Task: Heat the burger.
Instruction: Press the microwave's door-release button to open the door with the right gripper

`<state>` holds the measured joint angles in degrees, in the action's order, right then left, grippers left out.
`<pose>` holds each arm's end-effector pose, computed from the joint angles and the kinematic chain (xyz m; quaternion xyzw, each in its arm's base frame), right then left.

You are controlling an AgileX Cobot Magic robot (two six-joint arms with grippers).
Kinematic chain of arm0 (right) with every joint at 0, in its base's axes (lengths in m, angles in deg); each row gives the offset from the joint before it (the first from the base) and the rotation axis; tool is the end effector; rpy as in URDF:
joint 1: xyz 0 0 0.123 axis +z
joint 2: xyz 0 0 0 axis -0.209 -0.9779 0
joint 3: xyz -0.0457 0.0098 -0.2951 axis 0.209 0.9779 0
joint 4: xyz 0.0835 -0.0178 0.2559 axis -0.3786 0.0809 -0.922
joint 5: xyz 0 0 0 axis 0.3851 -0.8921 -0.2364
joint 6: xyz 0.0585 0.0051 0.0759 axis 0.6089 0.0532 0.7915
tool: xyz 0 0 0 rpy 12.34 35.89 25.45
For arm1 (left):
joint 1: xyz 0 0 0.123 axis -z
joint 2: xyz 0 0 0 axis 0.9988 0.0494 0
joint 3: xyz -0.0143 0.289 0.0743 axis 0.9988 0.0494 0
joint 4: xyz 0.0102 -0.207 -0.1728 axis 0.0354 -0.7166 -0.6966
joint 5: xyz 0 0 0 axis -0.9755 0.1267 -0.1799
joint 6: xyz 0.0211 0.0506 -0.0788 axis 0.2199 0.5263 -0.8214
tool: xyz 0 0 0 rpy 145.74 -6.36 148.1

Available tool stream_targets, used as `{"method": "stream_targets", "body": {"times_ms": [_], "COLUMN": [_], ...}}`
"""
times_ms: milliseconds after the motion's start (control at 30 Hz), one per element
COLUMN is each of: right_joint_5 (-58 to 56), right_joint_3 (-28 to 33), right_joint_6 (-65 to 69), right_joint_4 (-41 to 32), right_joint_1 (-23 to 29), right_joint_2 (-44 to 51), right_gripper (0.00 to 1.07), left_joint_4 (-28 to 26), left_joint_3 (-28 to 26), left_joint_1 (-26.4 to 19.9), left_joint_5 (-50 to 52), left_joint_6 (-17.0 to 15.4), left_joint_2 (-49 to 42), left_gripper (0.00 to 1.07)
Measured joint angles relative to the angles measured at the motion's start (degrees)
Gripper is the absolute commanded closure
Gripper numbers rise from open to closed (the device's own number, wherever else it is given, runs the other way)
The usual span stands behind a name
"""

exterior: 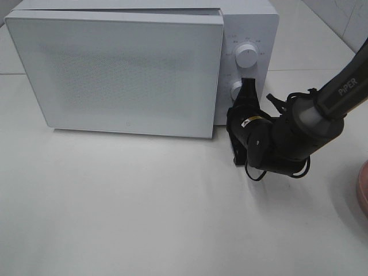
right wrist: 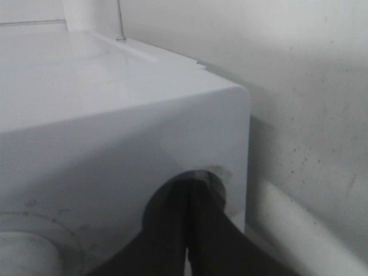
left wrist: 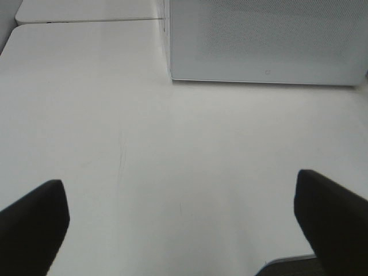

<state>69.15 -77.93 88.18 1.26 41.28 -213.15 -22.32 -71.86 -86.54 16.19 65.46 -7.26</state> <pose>0.3699 0.1555 0.0708 0.6065 0.5459 0.4261 0.3905 -0.0028 -0.0115 0.2878 0.0463 0.8501 -0.0478 0.5224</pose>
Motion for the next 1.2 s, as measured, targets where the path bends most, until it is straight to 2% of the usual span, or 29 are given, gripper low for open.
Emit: {"method": "stream_targets", "body": {"times_ms": [800,1200], "right_joint_5": [-3.2,-6.9], "right_joint_3": [-0.7,2.7], "right_joint_6": [-3.1,-5.6], "right_joint_4": [-1.9,-0.5], "right_joint_1": [0.2,-0.7], "right_joint_2": [1.0,5.8], "right_gripper": [1.07,1.07], "left_joint_4": [0.0,-0.1], "left_joint_3": [0.0,0.0], "left_joint_1": [0.0,0.0], "left_joint_5": [0.0,0.0], "left_joint_6": [0.0,0.0], "left_joint_2": [0.0,0.0], "left_gripper": [0.07,0.07]}}
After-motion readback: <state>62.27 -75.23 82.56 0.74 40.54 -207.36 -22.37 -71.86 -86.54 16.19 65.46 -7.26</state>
